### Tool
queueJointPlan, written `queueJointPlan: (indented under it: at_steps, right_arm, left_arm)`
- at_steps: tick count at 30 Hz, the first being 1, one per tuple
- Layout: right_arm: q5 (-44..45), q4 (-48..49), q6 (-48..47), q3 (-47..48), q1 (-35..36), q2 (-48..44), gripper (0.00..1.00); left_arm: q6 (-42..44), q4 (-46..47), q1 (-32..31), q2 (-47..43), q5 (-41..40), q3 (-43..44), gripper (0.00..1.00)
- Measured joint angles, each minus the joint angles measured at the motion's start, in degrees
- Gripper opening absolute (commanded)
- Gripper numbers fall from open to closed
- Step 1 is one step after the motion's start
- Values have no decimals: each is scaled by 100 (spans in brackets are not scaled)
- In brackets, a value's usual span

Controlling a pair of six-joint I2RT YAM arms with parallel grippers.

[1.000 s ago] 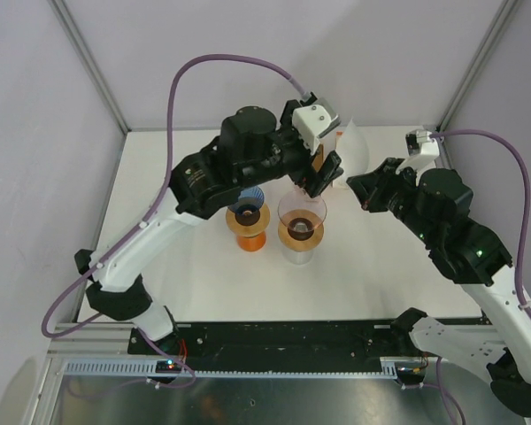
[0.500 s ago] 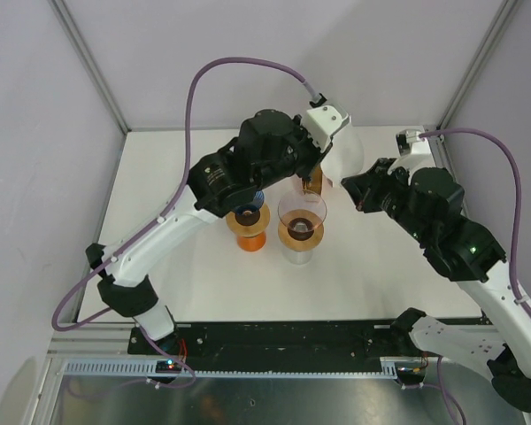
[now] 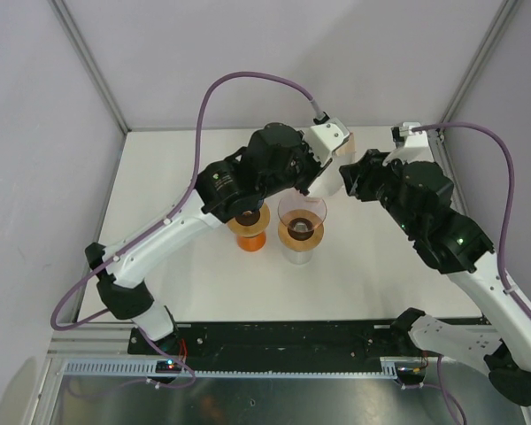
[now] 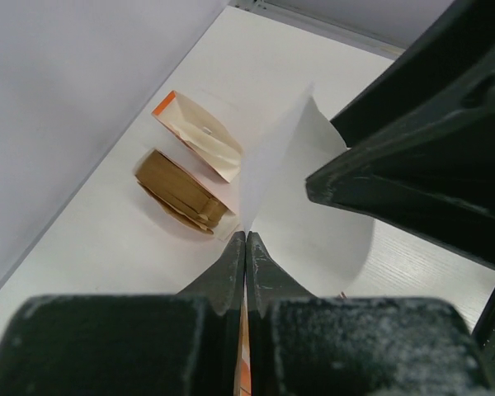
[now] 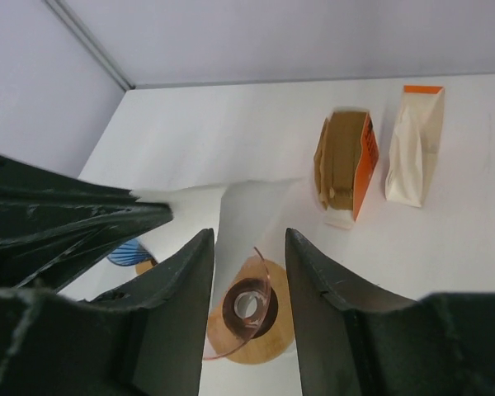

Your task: Place the coffee filter in the dripper

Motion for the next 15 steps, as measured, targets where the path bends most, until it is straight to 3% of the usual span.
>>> queueJointPlan:
  at_steps: [6, 12, 15]
  right_arm:
    - [157, 31, 24, 0, -2, 256, 40]
    - [317, 28, 144, 0, 9, 450, 6]
    - [549, -2, 140, -2, 9, 492, 1]
  left_arm:
    - [-7, -2, 0, -107, -24, -7, 0]
    - [-55, -2, 0, -127, -20, -7, 0]
    - [-52, -2, 0, -127, -50, -7, 0]
